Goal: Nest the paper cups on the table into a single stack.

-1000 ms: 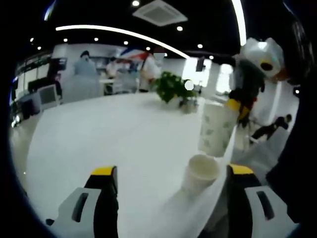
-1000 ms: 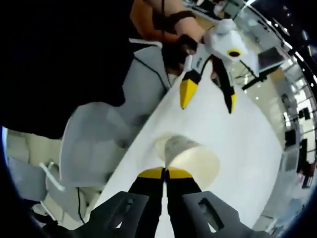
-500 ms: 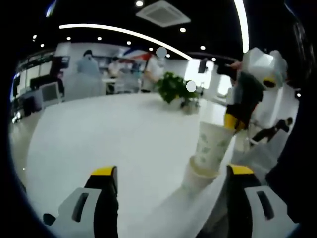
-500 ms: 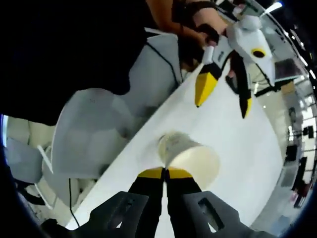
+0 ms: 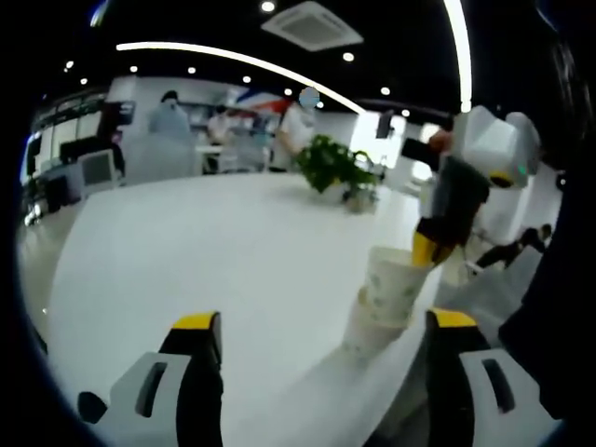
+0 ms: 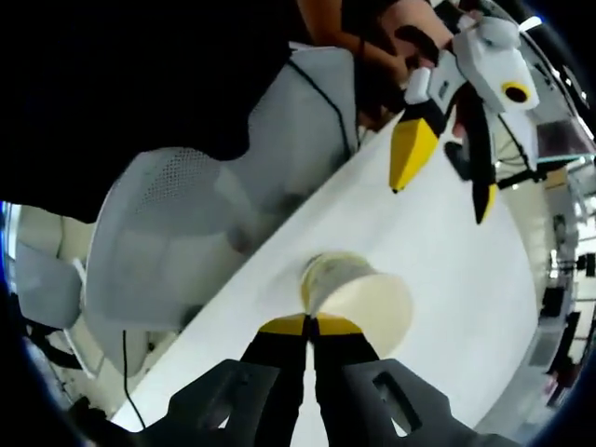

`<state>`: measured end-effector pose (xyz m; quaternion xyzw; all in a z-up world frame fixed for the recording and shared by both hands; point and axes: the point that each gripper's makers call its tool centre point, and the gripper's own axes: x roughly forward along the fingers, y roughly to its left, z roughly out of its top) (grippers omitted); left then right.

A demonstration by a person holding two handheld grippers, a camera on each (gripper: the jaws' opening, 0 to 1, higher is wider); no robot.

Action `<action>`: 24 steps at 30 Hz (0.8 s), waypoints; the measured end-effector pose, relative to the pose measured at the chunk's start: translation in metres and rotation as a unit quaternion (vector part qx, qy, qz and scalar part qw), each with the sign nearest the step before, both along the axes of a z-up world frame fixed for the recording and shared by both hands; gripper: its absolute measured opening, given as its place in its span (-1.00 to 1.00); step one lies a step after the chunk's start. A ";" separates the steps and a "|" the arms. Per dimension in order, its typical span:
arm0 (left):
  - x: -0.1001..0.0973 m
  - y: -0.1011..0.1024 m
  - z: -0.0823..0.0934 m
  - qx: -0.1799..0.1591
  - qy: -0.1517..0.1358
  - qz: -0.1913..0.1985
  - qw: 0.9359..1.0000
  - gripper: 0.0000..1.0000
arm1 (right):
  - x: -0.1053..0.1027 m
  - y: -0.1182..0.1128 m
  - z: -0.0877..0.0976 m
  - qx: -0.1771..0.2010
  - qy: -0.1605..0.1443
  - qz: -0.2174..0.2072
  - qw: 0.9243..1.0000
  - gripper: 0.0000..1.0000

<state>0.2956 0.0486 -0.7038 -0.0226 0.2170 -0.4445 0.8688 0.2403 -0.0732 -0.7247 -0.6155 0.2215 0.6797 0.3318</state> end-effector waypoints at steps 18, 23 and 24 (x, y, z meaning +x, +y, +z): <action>-0.001 0.001 -0.006 -0.008 0.012 0.009 1.000 0.80 | -0.001 0.004 -0.022 -0.009 0.016 0.012 1.000 -0.87; -0.001 0.003 -0.006 -0.009 0.012 0.010 1.000 0.80 | -0.003 0.002 -0.027 -0.013 0.020 0.011 1.000 -0.83; -0.002 0.003 -0.006 -0.008 0.012 0.010 1.000 0.80 | -0.004 0.002 -0.027 -0.013 0.021 0.008 1.000 -0.83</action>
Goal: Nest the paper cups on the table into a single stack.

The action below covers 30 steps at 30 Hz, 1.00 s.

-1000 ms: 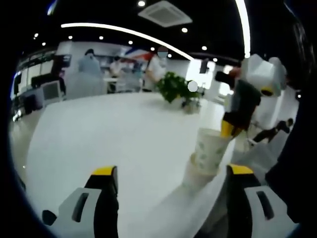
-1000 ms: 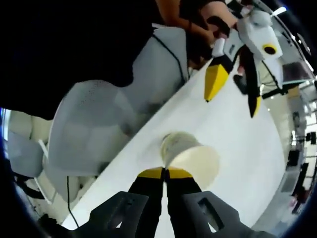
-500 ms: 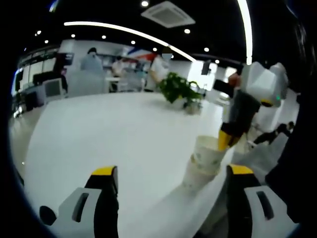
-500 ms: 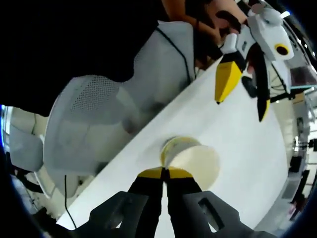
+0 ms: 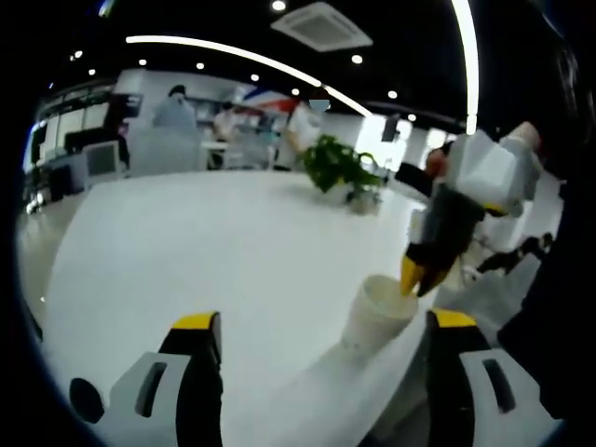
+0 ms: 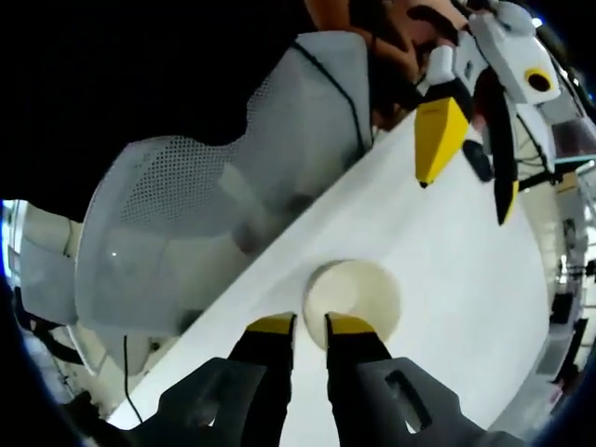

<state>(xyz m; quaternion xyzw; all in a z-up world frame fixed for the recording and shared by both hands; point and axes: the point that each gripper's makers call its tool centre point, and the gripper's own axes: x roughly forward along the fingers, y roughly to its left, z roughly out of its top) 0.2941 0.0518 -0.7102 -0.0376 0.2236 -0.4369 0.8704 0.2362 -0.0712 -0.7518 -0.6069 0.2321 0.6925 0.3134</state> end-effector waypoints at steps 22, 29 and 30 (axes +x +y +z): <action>0.001 0.001 0.000 0.001 0.001 0.003 1.000 0.81 | -0.006 -0.003 0.020 0.095 0.079 -0.149 0.981 -0.44; 0.000 0.000 0.000 0.001 0.002 0.003 1.000 0.80 | -0.006 -0.002 0.032 0.153 0.119 -0.231 0.953 -0.30; 0.000 0.000 0.000 0.001 0.002 0.003 1.000 0.80 | -0.006 -0.002 0.033 0.161 0.126 -0.249 0.947 -0.27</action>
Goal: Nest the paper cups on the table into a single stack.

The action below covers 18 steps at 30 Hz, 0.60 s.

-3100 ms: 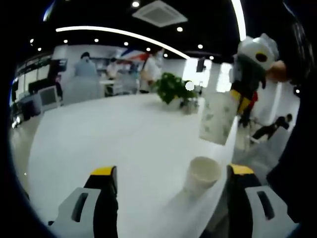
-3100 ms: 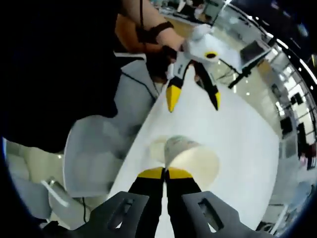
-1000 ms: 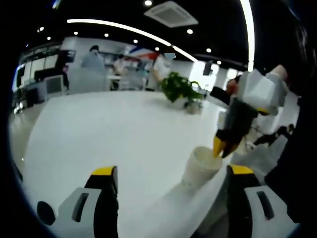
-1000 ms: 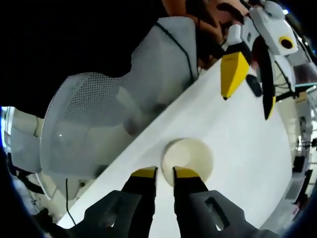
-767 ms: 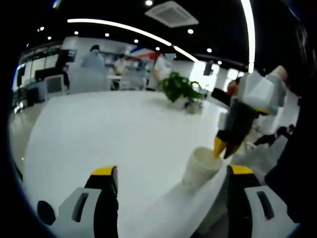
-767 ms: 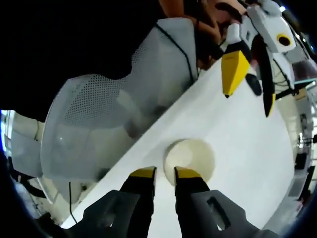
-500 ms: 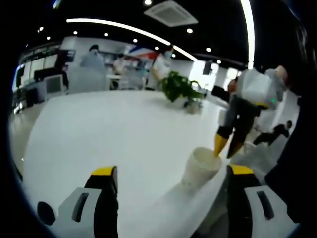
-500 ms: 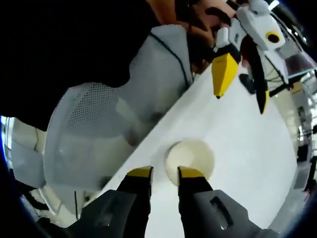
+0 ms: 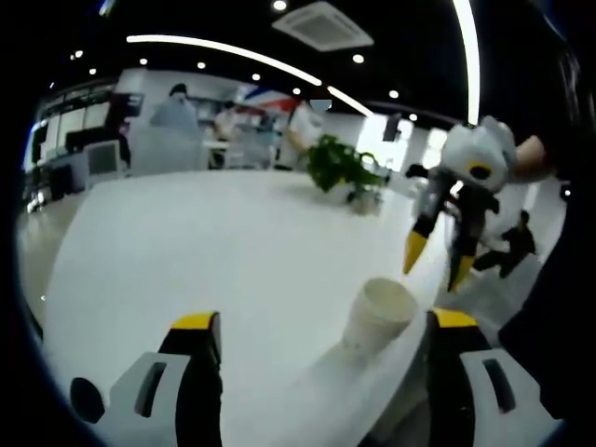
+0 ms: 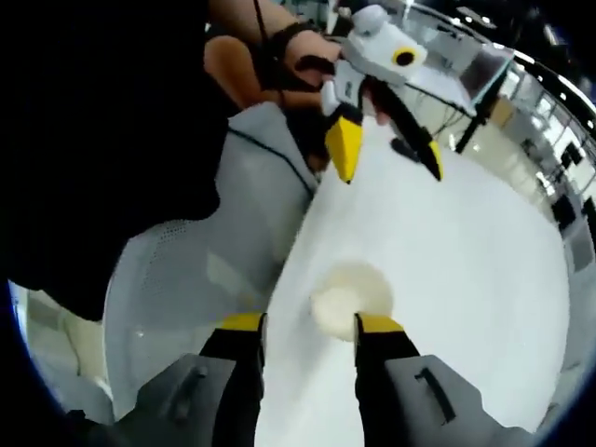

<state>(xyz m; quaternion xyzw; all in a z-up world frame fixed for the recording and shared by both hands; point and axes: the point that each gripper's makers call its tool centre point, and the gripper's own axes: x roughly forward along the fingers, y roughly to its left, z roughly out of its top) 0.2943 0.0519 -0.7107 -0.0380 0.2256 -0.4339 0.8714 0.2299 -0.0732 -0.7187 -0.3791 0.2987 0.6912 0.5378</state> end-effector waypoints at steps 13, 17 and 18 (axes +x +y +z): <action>-0.001 -0.005 0.003 -0.002 -0.003 -0.006 1.000 0.80 | 0.016 -0.005 0.005 0.121 0.057 -0.205 0.970 0.06; -0.003 -0.007 0.004 -0.001 0.000 -0.013 1.000 0.81 | 0.019 -0.010 0.006 0.152 0.071 -0.247 0.954 0.19; -0.003 -0.007 0.004 -0.002 0.001 -0.014 1.000 0.82 | 0.021 -0.011 0.005 0.160 0.074 -0.261 0.949 0.22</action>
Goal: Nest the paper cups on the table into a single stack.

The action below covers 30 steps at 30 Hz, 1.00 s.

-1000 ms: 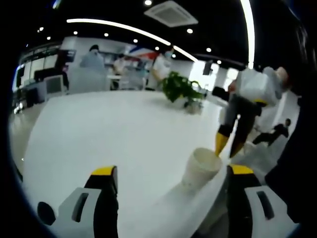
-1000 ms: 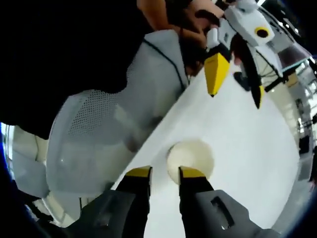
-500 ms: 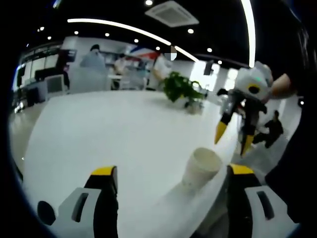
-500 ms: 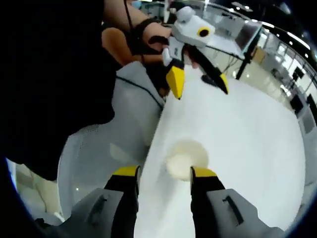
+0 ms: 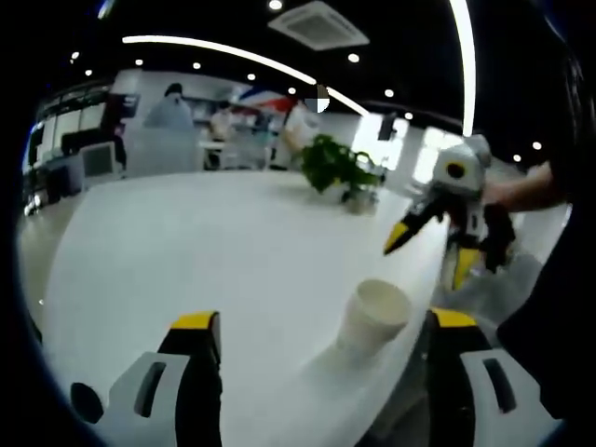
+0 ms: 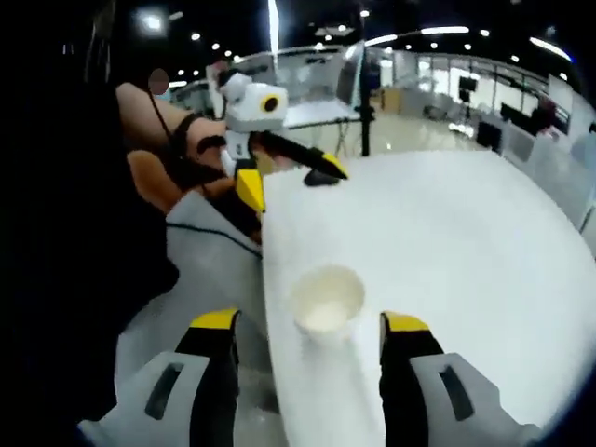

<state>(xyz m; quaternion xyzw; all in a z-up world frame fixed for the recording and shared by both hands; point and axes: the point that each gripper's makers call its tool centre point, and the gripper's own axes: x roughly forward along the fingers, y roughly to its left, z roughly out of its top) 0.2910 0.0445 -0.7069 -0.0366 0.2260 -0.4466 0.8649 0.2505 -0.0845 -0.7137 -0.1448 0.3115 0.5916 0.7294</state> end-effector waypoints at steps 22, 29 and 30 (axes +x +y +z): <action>-0.010 -0.006 0.000 0.007 0.001 -0.018 1.000 0.81 | 0.006 -0.009 -0.018 0.025 -0.020 -0.051 0.998 0.99; -0.011 -0.008 -0.001 0.010 -0.002 -0.023 1.000 0.81 | 0.007 -0.009 -0.020 0.027 -0.023 -0.050 0.998 1.00; -0.011 -0.008 -0.001 0.010 -0.002 -0.025 1.000 0.81 | 0.006 -0.009 -0.020 0.026 -0.025 -0.048 0.998 1.00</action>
